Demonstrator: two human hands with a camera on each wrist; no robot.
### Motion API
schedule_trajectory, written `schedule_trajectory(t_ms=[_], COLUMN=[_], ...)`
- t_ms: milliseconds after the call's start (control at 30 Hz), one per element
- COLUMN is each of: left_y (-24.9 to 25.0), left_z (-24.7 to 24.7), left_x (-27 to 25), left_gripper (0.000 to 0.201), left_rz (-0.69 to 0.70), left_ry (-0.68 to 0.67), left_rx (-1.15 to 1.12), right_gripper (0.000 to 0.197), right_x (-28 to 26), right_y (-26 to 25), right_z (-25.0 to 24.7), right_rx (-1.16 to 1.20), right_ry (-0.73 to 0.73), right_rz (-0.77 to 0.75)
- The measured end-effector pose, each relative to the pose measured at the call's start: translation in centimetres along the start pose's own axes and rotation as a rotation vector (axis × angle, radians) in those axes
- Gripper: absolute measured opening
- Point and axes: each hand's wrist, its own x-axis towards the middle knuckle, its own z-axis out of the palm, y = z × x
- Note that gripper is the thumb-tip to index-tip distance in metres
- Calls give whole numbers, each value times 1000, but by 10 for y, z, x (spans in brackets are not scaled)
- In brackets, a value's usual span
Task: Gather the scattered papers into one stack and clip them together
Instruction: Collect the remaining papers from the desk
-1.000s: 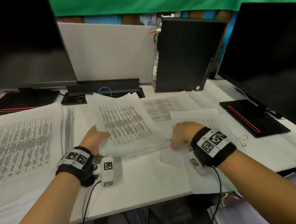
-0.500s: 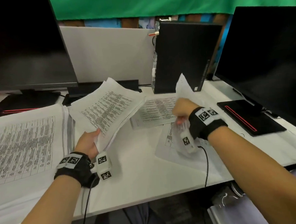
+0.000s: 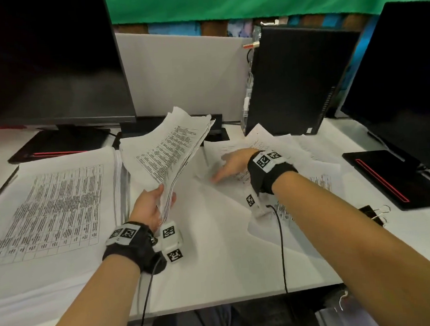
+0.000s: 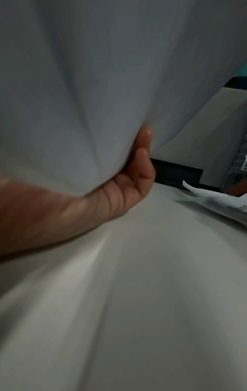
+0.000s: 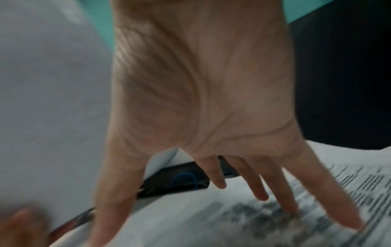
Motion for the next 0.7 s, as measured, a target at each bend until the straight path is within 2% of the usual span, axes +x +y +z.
schedule_trajectory(t_ms=[67,133,233,300,367,400,500,567,600,700], left_y=[-3,-5,-5,-5,-2,0,1,0,-1,-2], left_z=[1,0,-1,0,5,7,13,15,16,19], left_x=[2,3,6,6,4,5,8,8,9,9], left_gripper=[13,17,36,27,14,15,20,22,23,24], left_rz=[9,41,33,-4,-64,-82,-126,-169,-165,-125], left_ry=[8,17,36,2,-42,-64,-114,-127,-125,-111], left_rx=[58,105,102,39,-92,-136,-189,-239,-246,-242], right_gripper=[86,74,57,53,44,36,12,16,27,49], right_x=[-2,-1,-2,-5,-8,-10,-3,5,13,36], right_y=[-2,-4,-12,-12,-8,-6,-7,-18,-23,-36], right_z=[17,30,45,44,26,13,-27,-39,-41,-29], right_rx=[-83,-151,-374,-413,-306,-205,27,86,97,50], right_ry=[-80,-38,84,83,28,38,251,380,406,347], right_rz=[-3,4,-16,-4,-2,-9,4,-2,-4,38])
